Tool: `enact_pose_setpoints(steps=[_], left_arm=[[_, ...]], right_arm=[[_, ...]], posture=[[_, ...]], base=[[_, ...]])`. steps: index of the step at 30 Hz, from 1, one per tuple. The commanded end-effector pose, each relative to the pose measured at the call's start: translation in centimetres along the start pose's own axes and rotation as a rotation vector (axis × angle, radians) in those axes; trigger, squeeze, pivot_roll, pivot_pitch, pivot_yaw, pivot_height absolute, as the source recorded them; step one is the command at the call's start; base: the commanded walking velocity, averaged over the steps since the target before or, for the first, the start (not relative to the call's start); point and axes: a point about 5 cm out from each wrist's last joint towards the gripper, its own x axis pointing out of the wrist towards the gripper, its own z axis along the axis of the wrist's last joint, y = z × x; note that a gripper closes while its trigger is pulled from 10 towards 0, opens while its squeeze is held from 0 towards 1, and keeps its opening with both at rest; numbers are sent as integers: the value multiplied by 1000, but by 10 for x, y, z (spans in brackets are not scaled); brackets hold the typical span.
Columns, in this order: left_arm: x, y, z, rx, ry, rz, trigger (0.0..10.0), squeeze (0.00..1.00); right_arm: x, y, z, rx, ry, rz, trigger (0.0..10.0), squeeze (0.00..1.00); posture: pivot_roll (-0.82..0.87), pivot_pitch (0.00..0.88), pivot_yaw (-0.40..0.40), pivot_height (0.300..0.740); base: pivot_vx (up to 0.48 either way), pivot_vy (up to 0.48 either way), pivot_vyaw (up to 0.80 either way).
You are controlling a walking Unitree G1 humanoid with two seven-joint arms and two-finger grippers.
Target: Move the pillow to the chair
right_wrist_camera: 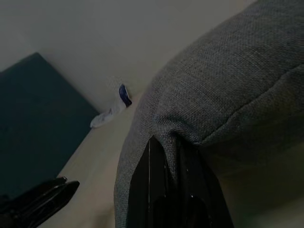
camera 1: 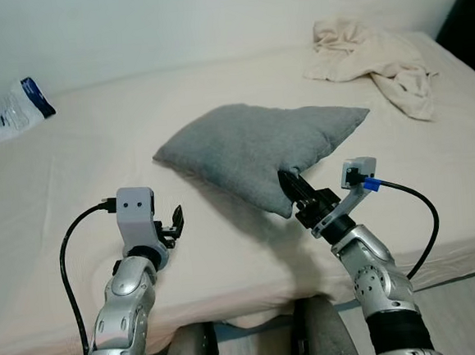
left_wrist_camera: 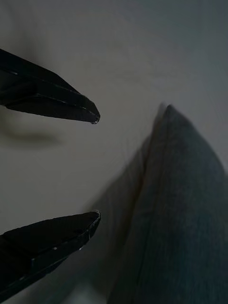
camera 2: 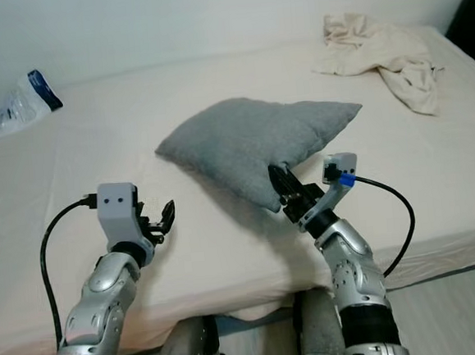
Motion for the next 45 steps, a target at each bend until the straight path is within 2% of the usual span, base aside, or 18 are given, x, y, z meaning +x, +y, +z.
enact_pose_setpoints(steps=[1, 8, 12, 18, 24, 25, 26, 27, 29, 35, 41, 45], left_arm=[[2, 3, -5, -5, 11, 12, 10000, 0], [9, 2, -5, -4, -5, 7, 10000, 0], [18, 5, 2, -2, -33, 9, 10000, 0], [24, 4, 6, -3, -50, 3, 10000, 0], [25, 2, 2, 0, -36, 4, 10000, 0], [26, 2, 1, -2, -35, 6, 10000, 0], [27, 1, 0, -3, -34, 7, 10000, 0], [27, 1, 0, -5, -33, 7, 10000, 0], [27, 0, -1, -8, -30, 7, 10000, 0], [28, -3, -4, -17, -26, 4, 10000, 0], [28, -5, -5, -26, -28, 5, 10000, 0], [28, -4, -6, -31, -27, 12, 10000, 0]], right_arm=[[1, 5, 10, 11, -51, 10, 0, 0], [-5, 2, 11, 12, -50, -41, 0, 0], [-10, -2, 8, 20, -29, -81, 0, 0], [-9, -8, 5, 8, 2, -112, 0, 0], [-7, -13, 7, -17, 10, -164, 0, 0], [-7, -15, 7, -19, 24, -186, 2706, 0], [-7, -16, 6, -21, 34, -202, 2706, 0], [-6, -17, 6, -26, 44, -209, 9608, 0], [-6, -17, 6, -36, 53, -201, 10000, 0], [-7, -15, 9, -17, 38, -156, 10000, 0], [-5, -12, 9, -14, 38, -143, 10000, 0], [-3, -8, 18, -8, -9, -122, 10000, 0]], posture=[[-64, 102, 68, 622], [-74, 92, 75, 641], [-76, 77, 75, 661], [-75, 67, 75, 685], [-78, 60, 70, 705], [-81, 57, 69, 705], [-81, 57, 69, 705], [-82, 58, 69, 705], [-85, 56, 68, 705], [-86, 57, 64, 705], [-89, 61, 63, 740], [-96, 62, 68, 740]], base=[[0, 0, 0], [0, 0, 0], [0, 0, 0], [0, 0, 0], [0, 0, 0], [0, 0, 0], [0, 0, 0], [0, 0, 0], [0, 0, 0], [0, 0, 0], [0, 0, 0], [0, 0, 0]])
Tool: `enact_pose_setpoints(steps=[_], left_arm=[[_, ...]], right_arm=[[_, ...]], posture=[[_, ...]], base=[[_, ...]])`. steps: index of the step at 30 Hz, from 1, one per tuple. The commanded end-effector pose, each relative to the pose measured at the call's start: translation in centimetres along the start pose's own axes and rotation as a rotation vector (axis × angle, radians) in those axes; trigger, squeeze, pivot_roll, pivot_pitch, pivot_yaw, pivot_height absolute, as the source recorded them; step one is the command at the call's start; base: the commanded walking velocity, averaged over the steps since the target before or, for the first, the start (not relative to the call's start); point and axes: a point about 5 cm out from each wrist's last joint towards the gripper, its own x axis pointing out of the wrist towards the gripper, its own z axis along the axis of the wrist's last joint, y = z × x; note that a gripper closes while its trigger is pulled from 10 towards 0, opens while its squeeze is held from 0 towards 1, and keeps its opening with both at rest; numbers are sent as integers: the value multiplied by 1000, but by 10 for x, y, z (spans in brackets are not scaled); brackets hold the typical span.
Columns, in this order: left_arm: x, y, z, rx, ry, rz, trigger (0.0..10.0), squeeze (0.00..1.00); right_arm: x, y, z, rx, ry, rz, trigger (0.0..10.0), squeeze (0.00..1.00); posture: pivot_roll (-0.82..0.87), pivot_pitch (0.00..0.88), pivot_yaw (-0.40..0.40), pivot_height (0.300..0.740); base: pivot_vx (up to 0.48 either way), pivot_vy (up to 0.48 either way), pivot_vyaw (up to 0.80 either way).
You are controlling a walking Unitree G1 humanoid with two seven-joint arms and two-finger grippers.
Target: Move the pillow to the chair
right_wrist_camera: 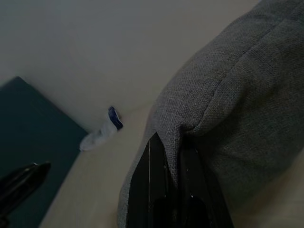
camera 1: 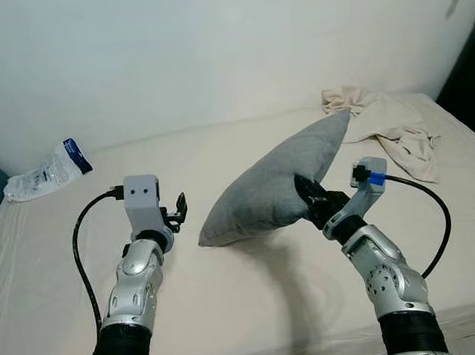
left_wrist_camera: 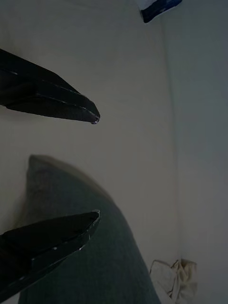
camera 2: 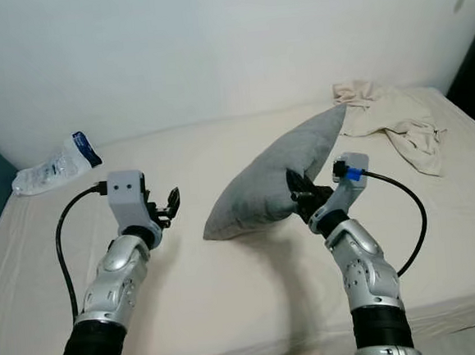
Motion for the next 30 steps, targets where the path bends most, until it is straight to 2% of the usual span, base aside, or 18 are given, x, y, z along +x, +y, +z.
enact_pose_setpoints(steps=[1, 9, 17, 30], left_arm=[[-1, 1, -4, -10, 11, 10, 10000, 0], [1, 2, -2, -19, -2, 14, 10000, 0], [-1, 3, -9, -4, 32, 15, 10000, 0], [-7, -5, -21, 13, 73, -14, 10000, 0]], right_arm=[[4, 12, 18, 0, -88, 71, 10000, 0], [3, 28, 51, 114, -264, 179, 10000, 0], [6, 24, 45, 88, -223, 145, 10000, 0], [6, 20, 30, 68, -161, 95, 10000, 0]], posture=[[-96, 62, 68, 740], [-103, 62, 66, 740], [-99, 64, 60, 740], [-98, 69, 61, 740]], base=[[0, 0, 0], [0, 0, 0], [0, 0, 0], [-299, 0, 0]])
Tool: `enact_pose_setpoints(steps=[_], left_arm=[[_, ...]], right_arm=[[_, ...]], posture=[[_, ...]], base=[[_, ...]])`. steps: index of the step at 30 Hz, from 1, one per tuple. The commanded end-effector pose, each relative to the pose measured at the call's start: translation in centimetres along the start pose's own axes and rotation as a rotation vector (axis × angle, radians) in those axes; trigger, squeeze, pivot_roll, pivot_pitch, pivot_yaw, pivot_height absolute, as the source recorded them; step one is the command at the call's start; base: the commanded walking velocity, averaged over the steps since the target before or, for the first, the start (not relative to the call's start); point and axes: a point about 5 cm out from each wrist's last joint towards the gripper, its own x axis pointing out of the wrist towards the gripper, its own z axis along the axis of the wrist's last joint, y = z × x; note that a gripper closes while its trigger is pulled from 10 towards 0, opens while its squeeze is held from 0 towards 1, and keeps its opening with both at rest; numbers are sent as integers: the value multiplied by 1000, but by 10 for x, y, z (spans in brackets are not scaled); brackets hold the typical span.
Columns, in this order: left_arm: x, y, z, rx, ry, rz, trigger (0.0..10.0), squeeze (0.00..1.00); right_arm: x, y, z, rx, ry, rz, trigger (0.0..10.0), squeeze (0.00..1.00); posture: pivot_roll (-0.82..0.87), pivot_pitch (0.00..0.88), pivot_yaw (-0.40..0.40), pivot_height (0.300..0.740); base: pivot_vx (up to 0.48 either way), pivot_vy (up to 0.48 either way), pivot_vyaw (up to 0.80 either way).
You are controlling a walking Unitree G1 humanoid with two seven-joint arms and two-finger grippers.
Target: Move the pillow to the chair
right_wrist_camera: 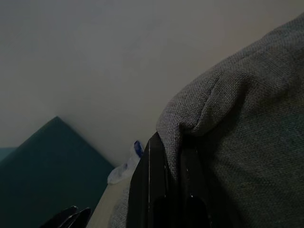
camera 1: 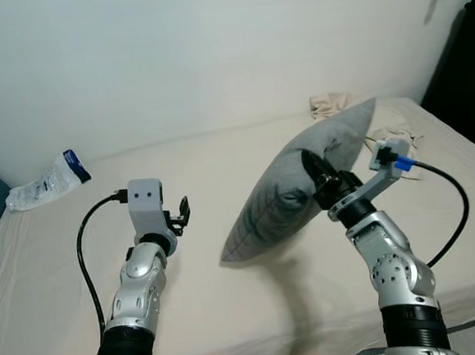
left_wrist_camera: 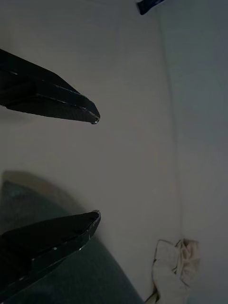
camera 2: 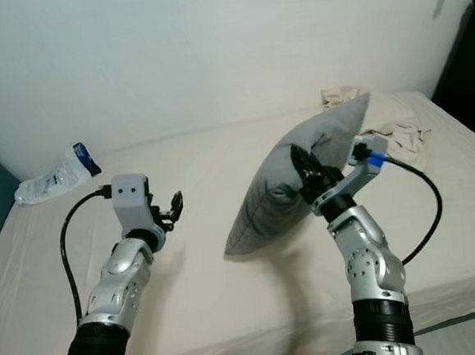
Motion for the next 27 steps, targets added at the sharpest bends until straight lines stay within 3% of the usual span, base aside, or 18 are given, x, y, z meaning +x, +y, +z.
enact_pose_setpoints(steps=[1, 16, 27], left_arm=[[-3, 2, -11, 10, 49, 4, 10000, 0], [-12, -4, -21, 24, 75, -32, 10000, 0], [-21, 0, -28, 37, 102, -31, 10000, 0]], right_arm=[[3, 8, 6, -18, -39, 39, 10000, 0], [-1, 0, -12, -48, 20, -22, 10000, 0], [-7, -3, -22, -57, 40, -55, 10000, 0]], posture=[[-98, 69, 61, 740], [-89, 65, 67, 740], [-82, 87, 74, 740]], base=[[-304, 0, 0], [-313, 0, 0], [-315, 0, 0]])
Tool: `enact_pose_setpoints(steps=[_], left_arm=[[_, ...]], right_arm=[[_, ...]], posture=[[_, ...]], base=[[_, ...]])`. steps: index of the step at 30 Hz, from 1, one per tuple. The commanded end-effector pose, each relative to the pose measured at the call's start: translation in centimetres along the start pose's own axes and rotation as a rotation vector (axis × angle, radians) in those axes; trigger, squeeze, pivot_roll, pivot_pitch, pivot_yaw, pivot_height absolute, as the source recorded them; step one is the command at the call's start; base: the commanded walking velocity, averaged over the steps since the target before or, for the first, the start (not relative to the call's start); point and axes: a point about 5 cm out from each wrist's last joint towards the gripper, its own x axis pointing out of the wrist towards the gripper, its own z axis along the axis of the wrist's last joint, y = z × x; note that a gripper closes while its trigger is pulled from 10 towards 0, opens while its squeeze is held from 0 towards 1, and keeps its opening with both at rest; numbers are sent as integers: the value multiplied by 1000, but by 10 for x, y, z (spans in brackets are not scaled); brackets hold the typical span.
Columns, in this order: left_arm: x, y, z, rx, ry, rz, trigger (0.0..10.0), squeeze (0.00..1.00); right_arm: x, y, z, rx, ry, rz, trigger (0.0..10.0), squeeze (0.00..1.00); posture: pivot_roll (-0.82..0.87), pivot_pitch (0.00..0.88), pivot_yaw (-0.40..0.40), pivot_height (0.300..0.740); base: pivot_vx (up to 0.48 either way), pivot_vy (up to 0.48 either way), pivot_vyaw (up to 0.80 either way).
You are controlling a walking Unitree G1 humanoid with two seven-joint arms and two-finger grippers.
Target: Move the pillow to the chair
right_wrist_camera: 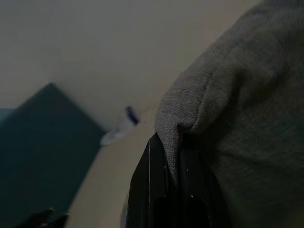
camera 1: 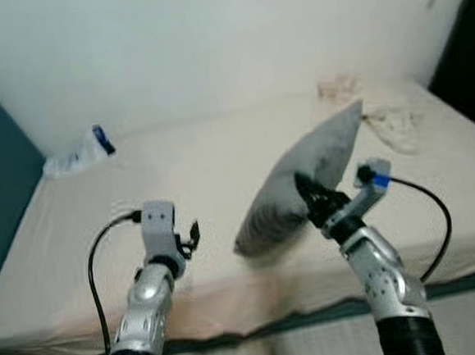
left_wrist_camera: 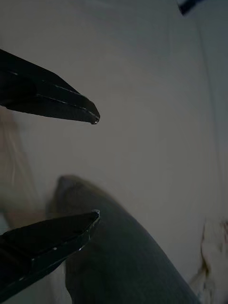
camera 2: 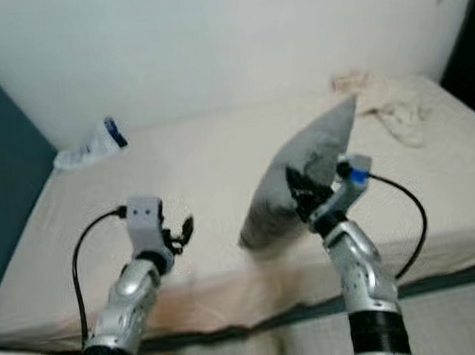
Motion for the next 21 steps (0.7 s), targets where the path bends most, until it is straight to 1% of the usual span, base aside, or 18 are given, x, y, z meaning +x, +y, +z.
enact_pose_setpoints(steps=[1, 9, 18, 19, 21], left_arm=[[-5, 9, -9, 7, 41, 24, 10000, 0], [-7, 10, -8, 12, 43, 24, 10000, 0], [-8, 9, -9, 18, 45, 26, 10000, 0], [-9, 9, -9, 18, 45, 26, 10000, 0], [-8, 8, -9, 17, 46, 24, 10000, 0]], right_arm=[[3, 11, -3, 4, -21, 37, 10000, 0], [3, 10, -5, -4, -13, 25, 10000, 0], [2, 11, -7, -10, -12, 35, 10000, 0], [2, 11, -7, 4, -20, 36, 10000, 0], [3, 9, -7, -4, -15, 16, 10000, 0]], posture=[[-80, 90, 75, 740], [-75, 94, 76, 740], [-70, 102, 77, 740], [-69, 101, 76, 740], [-71, 102, 76, 740]], base=[[-315, 0, 0], [-291, 0, 0], [0, 0, 0], [0, 0, 0], [0, 0, 0]])
